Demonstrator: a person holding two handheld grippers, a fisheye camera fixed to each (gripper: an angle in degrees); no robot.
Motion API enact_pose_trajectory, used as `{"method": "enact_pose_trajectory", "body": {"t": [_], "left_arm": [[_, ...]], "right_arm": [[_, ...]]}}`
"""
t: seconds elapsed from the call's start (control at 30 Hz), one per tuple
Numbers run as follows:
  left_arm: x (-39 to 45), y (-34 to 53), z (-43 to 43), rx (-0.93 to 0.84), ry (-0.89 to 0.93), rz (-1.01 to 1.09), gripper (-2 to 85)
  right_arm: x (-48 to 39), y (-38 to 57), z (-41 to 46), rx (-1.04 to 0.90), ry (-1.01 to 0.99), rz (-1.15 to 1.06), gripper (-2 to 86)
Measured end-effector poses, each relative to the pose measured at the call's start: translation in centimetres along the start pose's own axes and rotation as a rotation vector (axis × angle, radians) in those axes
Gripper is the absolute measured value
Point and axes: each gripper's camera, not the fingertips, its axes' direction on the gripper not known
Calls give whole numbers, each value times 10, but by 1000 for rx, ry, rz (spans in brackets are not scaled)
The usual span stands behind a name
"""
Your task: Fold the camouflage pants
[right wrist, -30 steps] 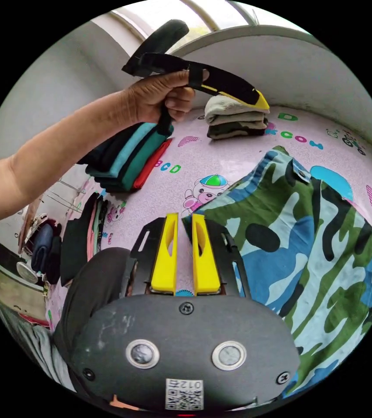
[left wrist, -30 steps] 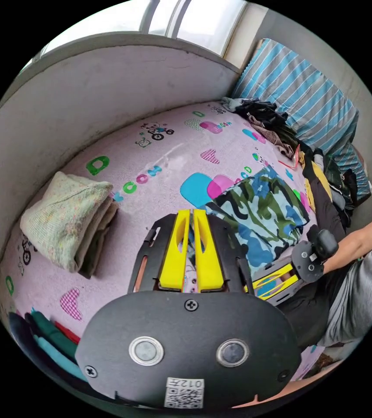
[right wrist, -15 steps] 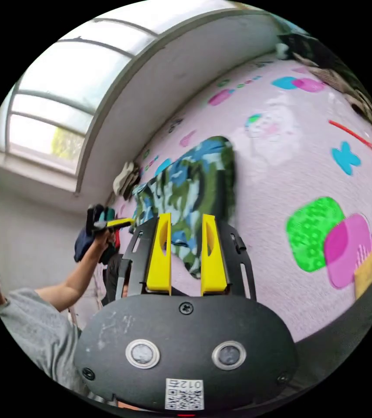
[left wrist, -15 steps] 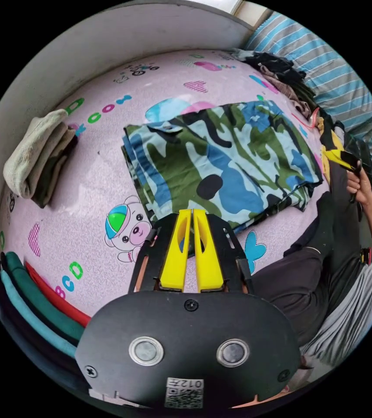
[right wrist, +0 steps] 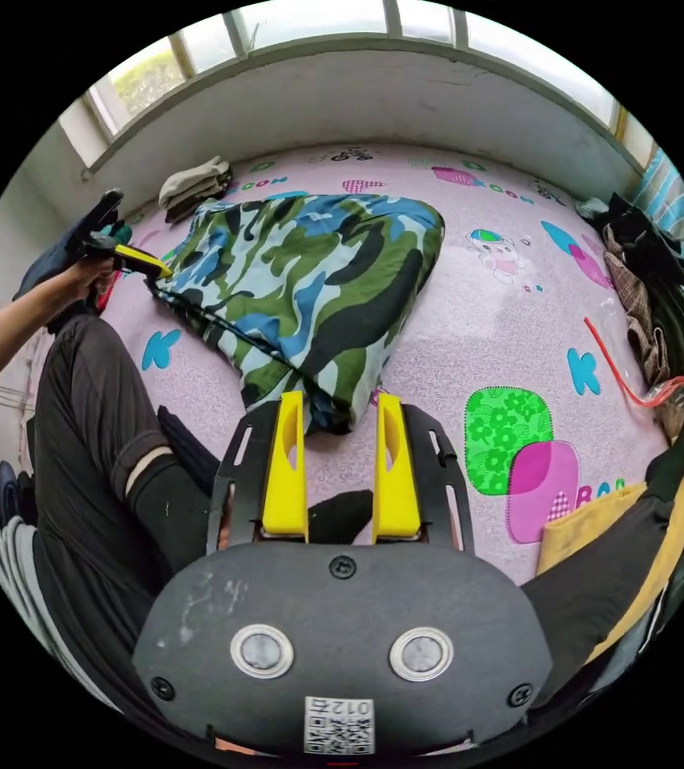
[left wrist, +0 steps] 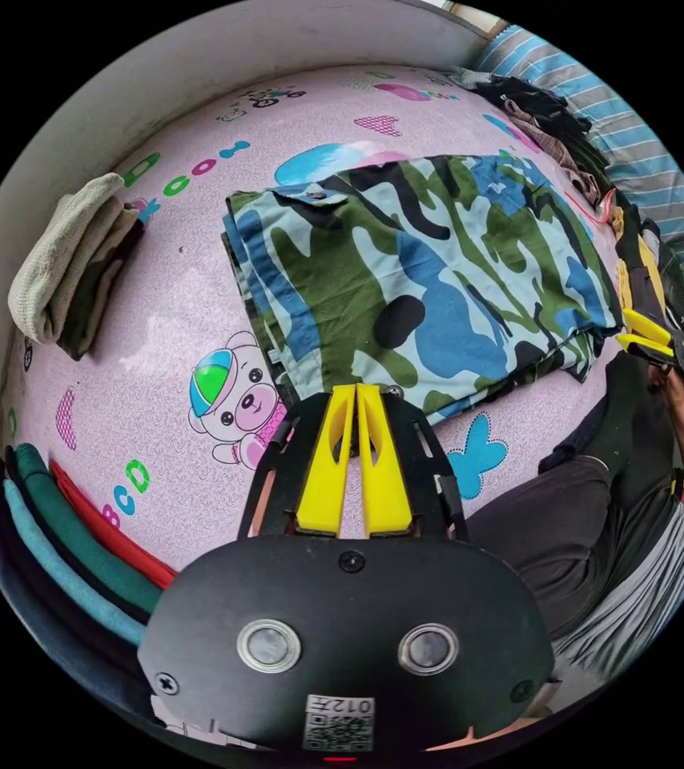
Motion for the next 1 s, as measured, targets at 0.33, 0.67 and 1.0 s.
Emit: {"method": "enact_pose_trajectory", "body": {"t": [0.33, 0.67, 1.0], "left_arm": [[40, -4, 21, -51, -59, 185, -1], [46, 9, 24, 8, -20, 130, -1], [79, 12, -24, 137, -15, 129, 0]], "right_arm": [[7, -1, 46, -101, 314, -180, -6], [67, 9, 58, -117, 167, -87, 22], [163, 25, 9, -38, -39, 92, 47]]}}
